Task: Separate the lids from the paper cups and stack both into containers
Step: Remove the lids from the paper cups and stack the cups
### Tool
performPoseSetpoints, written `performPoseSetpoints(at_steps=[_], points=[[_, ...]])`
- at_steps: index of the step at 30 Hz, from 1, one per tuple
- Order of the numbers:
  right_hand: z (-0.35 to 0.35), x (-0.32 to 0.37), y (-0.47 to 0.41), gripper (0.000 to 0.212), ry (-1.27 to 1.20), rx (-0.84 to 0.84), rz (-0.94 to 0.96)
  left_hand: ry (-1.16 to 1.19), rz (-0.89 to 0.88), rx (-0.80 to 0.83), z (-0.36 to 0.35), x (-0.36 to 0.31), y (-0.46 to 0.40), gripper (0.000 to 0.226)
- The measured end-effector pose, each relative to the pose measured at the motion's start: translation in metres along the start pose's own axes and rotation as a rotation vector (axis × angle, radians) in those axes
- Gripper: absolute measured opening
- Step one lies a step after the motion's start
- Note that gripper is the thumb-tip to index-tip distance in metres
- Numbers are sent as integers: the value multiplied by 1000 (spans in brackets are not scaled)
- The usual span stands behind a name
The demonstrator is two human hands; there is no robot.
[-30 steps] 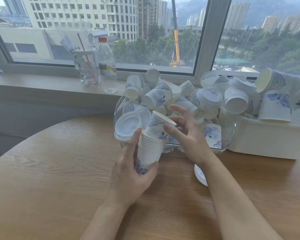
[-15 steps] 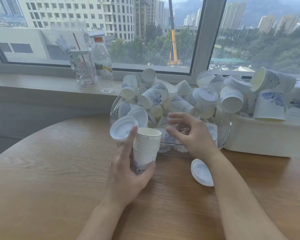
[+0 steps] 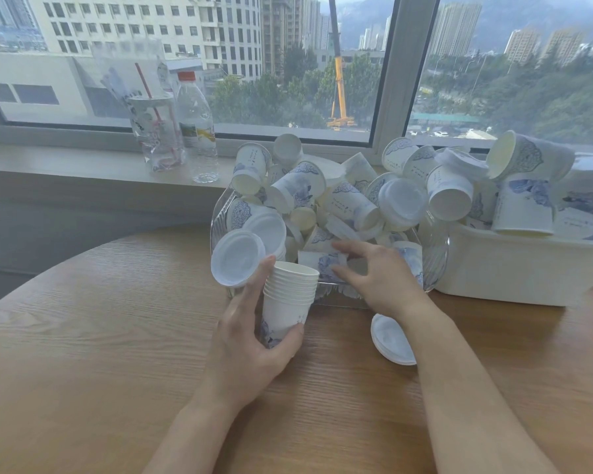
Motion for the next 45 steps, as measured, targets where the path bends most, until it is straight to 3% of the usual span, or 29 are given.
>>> performPoseSetpoints(at_steps=[11,17,22,27,30,35,38,45], points=[[0,2,1,38,-6,31,7,18,13,15,-5,0,1,104],[23,5,6,25,-247,-125,51,67,10,27,-8,-3,1,99],[-1,3,5,37,-41,61,-8,92,-14,52,-12,-10,3,99],[-2,7,3,35,-49,61,1,117,-31,35,-11,-13,5,98],[2,6,3,29,-152,51,11,118,-23,37,-11,-14,5,102],[26,13,10,21,-532,4,6,138,23,31,-10,-8,4,103],[27,20,14,23,-709,63,23,149,39,25,-10,-6,5,103],[6,48,22,30,-758,228,67,197,35,43,-11,-12,4,111]])
Point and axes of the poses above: each hand's wrist, its own y-axis away from the middle knuckle, its own z-axis out of the back of the hand, x = y × z, the point moved 10 cm from there along -y, towards the middle knuckle, and after that the axes turned 5 degrees about -z, right-handed, at the moved point
